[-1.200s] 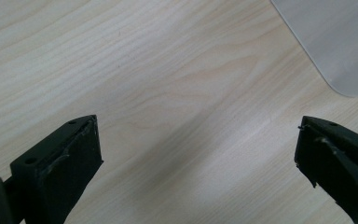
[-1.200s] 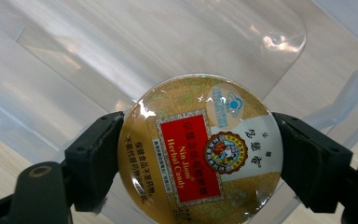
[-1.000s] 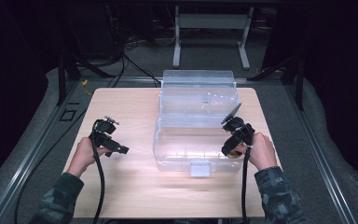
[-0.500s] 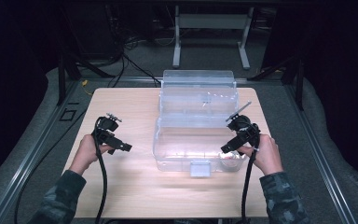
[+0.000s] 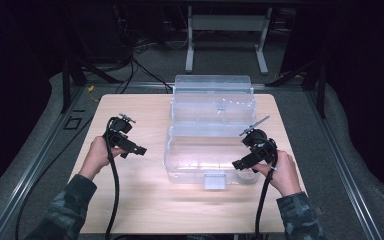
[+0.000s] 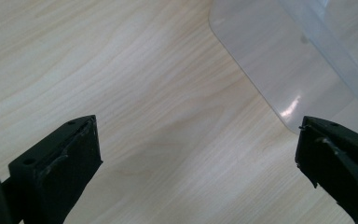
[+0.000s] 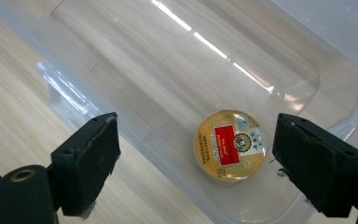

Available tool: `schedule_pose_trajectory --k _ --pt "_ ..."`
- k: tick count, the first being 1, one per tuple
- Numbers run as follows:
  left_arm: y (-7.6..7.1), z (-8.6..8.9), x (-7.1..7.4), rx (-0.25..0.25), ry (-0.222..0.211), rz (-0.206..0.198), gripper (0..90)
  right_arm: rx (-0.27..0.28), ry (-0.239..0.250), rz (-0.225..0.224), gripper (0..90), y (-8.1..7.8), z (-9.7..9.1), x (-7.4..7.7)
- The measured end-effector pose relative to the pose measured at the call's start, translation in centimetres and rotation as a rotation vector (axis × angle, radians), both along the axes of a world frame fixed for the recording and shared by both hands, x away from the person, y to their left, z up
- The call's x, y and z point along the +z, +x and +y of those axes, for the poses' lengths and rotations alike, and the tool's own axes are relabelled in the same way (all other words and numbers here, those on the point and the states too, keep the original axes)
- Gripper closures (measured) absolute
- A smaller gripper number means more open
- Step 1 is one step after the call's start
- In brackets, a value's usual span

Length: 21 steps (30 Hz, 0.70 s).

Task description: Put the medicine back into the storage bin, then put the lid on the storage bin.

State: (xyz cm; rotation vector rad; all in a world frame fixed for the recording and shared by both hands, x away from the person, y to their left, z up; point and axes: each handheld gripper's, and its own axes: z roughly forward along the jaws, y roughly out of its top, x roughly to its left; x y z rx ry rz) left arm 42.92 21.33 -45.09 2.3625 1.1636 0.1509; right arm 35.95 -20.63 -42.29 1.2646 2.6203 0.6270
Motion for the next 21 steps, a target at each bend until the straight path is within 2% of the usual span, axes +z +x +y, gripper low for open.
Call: schedule_pose_trajectory --k 2,7,14,21 --pt "0.2 -0.3 0.4 -0.006 0.009 -0.009 0.1 0.004 0.009 -0.001 15.1 -0.2 0.0 -0.2" --pt "0.7 -1.1 1.2 -0.029 -0.001 -0.026 0.1 0.007 0.029 -0.010 15.5 -0.8 0.0 -0.9" --pt "1.5 -2.3 2.9 -0.045 -0.034 -0.050 0.1 0.005 0.026 -0.011 15.2 -1.2 0.2 -1.1" --pt "2.5 -3.7 4.5 -0.051 -0.048 -0.075 0.1 0.009 0.028 -0.011 14.8 -1.4 0.2 -1.6"
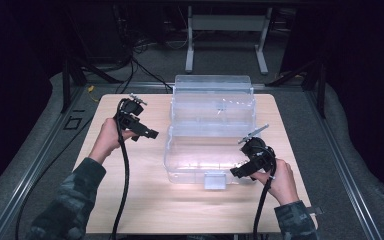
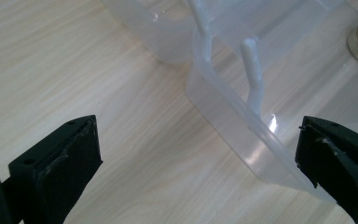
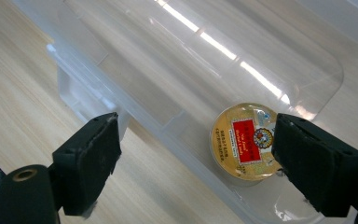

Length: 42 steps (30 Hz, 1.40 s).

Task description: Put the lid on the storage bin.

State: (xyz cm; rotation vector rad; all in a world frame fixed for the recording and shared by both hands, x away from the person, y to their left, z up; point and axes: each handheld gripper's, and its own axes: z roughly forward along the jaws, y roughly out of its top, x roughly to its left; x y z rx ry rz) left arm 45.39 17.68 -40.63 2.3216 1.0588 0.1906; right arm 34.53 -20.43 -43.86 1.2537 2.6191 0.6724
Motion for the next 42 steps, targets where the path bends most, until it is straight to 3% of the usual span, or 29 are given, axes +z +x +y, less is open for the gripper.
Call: schedule_pose_trajectory --k 9,25,32,35,42 --pt "2.0 -3.5 1.9 -0.070 -0.014 -0.030 0.2 0.000 0.012 0.004 14.4 -0.2 0.0 -0.7" --pt "5.1 -8.5 3.9 -0.106 -0.021 -0.076 0.8 -0.003 0.033 0.000 14.0 -0.4 -0.6 -0.9" --pt "5.9 -10.1 3.6 -0.122 0.000 -0.098 4.6 0.001 0.038 -0.001 14.0 -0.6 -0.5 -1.1" --pt "6.4 -10.3 3.3 -0.124 -0.036 -0.098 4.4 0.007 0.048 0.003 14.3 -0.5 -0.2 -1.2" --pt "7.2 -10.9 2.4 -0.113 -0.046 -0.114 9.9 0.008 0.056 0.001 15.2 -0.5 -0.2 -1.3"
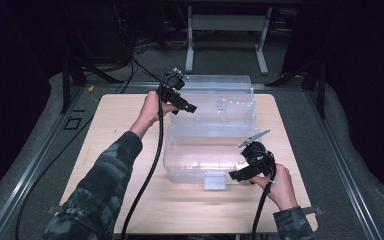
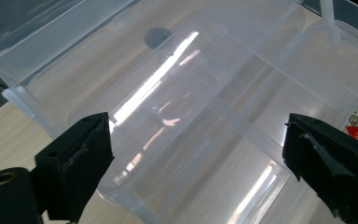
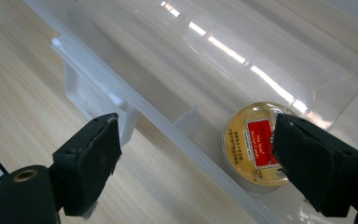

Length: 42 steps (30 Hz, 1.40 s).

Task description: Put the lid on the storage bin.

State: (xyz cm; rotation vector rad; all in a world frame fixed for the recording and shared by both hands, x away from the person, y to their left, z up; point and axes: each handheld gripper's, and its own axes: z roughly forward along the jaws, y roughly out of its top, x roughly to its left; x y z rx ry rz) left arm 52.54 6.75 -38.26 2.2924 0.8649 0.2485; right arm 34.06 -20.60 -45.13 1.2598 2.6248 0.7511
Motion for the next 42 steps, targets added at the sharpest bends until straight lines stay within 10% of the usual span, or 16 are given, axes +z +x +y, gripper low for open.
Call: schedule_pose_trajectory --k 18,42 --pt "0.2 -0.4 -1.6 0.023 0.074 -0.054 57.1 -0.014 0.005 0.014 37.2 -0.1 0.3 -1.0" --pt "-0.3 -0.9 -1.0 -0.026 0.146 -0.058 69.6 -0.047 -0.012 -0.072 50.3 -1.2 1.6 -1.1"
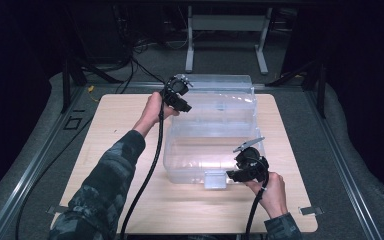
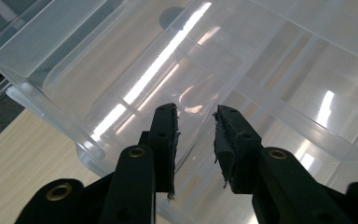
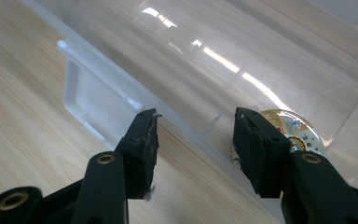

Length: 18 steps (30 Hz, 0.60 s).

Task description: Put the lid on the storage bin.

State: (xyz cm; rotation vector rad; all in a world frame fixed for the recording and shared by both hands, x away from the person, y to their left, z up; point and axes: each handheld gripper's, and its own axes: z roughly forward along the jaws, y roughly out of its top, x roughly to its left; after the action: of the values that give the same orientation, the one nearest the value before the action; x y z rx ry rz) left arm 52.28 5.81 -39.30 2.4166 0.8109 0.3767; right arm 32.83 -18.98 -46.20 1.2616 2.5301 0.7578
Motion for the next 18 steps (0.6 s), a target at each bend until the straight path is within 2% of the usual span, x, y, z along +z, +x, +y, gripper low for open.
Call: schedule_pose_trajectory --k 2,7,9,12,13,14,18 --pt "-0.04 0.11 0.11 -0.011 0.000 0.004 70.3 -0.002 0.007 -0.002 50.2 0.02 0.03 -0.03" --pt "-0.17 0.31 0.26 -0.010 0.004 0.006 71.6 -0.013 -0.014 -0.009 49.3 0.18 0.21 0.00" --pt "-0.19 0.37 0.34 -0.015 0.008 0.007 72.2 -0.008 -0.004 -0.016 49.2 0.28 0.20 -0.04" --pt "-0.30 0.29 0.46 -0.020 0.011 0.007 72.7 -0.019 -0.020 -0.020 49.1 0.24 0.27 0.00" --pt "-0.38 0.24 0.52 -0.025 0.015 0.007 73.1 -0.020 -0.010 -0.011 49.1 0.28 0.24 0.00" --pt "-0.45 0.21 0.62 -0.028 0.019 0.005 73.3 -0.021 -0.007 -0.020 49.1 0.28 0.27 -0.03" --pt "-0.59 0.20 0.81 -0.032 0.023 0.007 74.1 -0.030 -0.014 -0.013 49.2 0.40 0.28 0.03"
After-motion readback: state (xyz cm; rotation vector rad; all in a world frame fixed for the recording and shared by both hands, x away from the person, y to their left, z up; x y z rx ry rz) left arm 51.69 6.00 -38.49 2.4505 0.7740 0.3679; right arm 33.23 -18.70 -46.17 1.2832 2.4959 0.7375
